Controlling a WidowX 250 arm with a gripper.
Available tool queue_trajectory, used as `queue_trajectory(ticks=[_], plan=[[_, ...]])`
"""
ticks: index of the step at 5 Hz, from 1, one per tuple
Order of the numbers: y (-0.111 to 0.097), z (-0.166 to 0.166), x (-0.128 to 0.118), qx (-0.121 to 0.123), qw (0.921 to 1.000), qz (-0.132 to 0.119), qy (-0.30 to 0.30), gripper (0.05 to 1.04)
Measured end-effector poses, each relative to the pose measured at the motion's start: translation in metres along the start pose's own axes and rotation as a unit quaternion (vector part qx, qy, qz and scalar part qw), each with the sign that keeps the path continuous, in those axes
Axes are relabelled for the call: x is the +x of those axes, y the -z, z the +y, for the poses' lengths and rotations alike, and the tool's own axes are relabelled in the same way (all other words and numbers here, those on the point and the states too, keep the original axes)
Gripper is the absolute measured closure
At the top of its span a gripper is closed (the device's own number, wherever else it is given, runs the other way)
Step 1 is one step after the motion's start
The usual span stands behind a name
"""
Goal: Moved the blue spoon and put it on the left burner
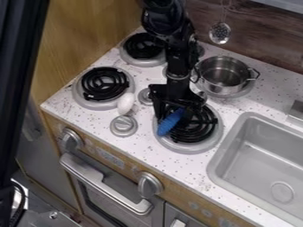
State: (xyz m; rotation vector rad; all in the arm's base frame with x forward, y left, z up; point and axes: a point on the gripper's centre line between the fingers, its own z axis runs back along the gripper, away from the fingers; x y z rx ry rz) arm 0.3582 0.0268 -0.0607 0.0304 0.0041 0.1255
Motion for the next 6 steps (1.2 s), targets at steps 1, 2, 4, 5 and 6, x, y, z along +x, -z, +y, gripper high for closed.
queue_trajectory(ticks=[1, 2, 4, 5, 6], plan=[[-0.043, 0.006, 0.014, 0.007, 0.9990, -0.043, 0.008, 0.550], [-0.048, 0.004, 0.012, -0.016, 0.9996, -0.022, 0.012, 0.801], [-0.043, 0.001, 0.007, -0.038, 0.9989, -0.021, 0.018, 0.726], [-0.026, 0.003, 0.001, -0.027, 0.9994, 0.001, 0.020, 0.406], [-0.014, 0.009, -0.003, -0.010, 0.9998, 0.015, -0.003, 0.150]])
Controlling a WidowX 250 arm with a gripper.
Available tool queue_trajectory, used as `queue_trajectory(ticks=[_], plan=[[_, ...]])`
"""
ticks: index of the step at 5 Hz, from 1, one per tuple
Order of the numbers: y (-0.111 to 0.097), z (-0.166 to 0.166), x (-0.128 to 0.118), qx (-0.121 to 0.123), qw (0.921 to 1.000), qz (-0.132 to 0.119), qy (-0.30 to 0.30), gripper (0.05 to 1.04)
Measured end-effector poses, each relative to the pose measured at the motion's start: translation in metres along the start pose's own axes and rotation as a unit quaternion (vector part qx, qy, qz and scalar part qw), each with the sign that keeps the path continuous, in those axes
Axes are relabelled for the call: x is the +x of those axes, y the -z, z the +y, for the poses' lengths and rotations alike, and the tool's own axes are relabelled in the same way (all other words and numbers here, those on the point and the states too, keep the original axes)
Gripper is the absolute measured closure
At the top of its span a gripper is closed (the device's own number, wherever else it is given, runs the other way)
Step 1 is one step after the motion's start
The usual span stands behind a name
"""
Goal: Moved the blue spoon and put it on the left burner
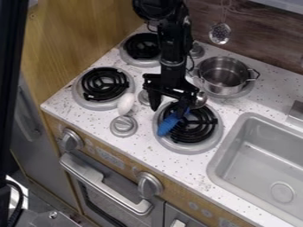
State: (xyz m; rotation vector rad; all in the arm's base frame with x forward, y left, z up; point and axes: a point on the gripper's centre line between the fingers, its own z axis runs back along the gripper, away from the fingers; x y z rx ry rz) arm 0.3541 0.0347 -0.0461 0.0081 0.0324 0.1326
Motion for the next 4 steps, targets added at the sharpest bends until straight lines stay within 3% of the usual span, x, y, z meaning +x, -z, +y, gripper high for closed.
queue_trajectory(ticks=[1, 2, 3, 4], plan=[[0.010, 0.004, -0.004, -0.004, 0.9999, 0.013, -0.005, 0.085], [0.023, 0.003, -0.009, -0.005, 0.9995, 0.030, -0.005, 0.085], [0.024, 0.001, -0.006, -0.012, 0.9996, 0.026, 0.000, 0.133], [0.024, 0.001, -0.004, -0.010, 0.9996, 0.025, 0.005, 0.379]])
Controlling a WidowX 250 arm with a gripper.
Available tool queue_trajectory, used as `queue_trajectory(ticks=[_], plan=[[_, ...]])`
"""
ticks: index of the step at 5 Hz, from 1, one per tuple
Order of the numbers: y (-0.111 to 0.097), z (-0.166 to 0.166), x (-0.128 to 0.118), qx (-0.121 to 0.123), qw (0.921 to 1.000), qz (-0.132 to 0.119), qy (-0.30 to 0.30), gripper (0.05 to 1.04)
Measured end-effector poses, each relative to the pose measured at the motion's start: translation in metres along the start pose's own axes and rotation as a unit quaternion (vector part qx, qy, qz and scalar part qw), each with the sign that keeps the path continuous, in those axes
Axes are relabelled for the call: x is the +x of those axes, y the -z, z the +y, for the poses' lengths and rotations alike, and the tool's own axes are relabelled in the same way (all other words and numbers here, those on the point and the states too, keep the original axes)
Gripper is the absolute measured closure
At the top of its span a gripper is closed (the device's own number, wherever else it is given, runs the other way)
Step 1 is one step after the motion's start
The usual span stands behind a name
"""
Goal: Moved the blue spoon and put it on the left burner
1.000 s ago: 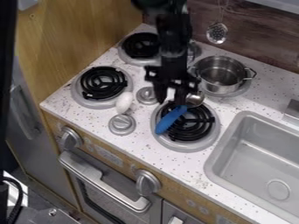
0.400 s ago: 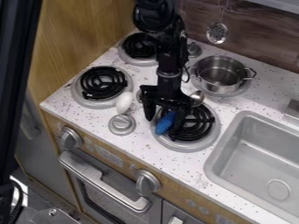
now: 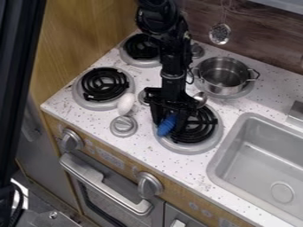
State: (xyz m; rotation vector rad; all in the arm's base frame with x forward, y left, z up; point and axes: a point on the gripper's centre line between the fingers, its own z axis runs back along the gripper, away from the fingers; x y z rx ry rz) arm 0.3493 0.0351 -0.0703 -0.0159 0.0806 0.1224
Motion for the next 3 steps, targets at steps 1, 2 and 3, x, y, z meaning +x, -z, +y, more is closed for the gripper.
queue_trajectory(ticks=[1, 2, 3], plan=[[-0.003, 0.001, 0.002, 0.011, 0.9999, 0.004, 0.007, 0.632], [-0.009, 0.005, -0.001, 0.032, 0.9994, 0.015, -0.006, 0.657], [-0.058, 0.017, 0.014, 0.010, 0.9979, -0.048, -0.042, 0.658]])
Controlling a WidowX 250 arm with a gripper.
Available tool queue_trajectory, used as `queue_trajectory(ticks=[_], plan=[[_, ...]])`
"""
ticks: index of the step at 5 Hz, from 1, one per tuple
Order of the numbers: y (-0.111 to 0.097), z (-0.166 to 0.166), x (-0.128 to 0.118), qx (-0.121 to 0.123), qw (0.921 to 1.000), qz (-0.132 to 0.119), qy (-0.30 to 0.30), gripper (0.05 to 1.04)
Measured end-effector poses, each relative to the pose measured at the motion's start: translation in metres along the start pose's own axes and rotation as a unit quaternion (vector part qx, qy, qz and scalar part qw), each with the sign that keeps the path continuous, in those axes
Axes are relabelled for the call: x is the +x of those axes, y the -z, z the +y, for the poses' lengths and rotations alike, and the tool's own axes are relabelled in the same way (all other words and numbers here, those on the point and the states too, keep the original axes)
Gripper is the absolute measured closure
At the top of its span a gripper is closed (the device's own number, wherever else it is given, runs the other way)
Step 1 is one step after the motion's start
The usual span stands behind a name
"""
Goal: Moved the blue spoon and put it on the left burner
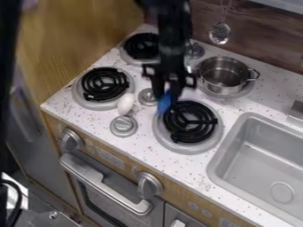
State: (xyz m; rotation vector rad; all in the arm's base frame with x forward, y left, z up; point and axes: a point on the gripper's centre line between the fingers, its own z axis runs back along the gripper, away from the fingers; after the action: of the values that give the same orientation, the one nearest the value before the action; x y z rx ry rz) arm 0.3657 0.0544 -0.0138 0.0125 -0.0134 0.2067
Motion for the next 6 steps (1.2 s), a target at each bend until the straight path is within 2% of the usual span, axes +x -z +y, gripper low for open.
queue_trajectory(ticks=[1, 2, 3, 4, 5, 6], plan=[[-0.012, 0.043, 0.007, 0.004, 0.9988, -0.015, -0.046, 0.658], [-0.010, 0.080, 0.013, 0.014, 0.9975, -0.010, -0.068, 0.658], [0.013, 0.114, 0.013, 0.021, 0.9968, 0.006, -0.076, 0.658], [0.025, 0.141, 0.018, 0.051, 0.9973, 0.011, -0.052, 0.658], [0.045, 0.152, 0.022, 0.077, 0.9960, 0.024, -0.037, 0.659], [0.050, 0.154, 0.026, 0.044, 0.9976, 0.029, -0.045, 0.596]])
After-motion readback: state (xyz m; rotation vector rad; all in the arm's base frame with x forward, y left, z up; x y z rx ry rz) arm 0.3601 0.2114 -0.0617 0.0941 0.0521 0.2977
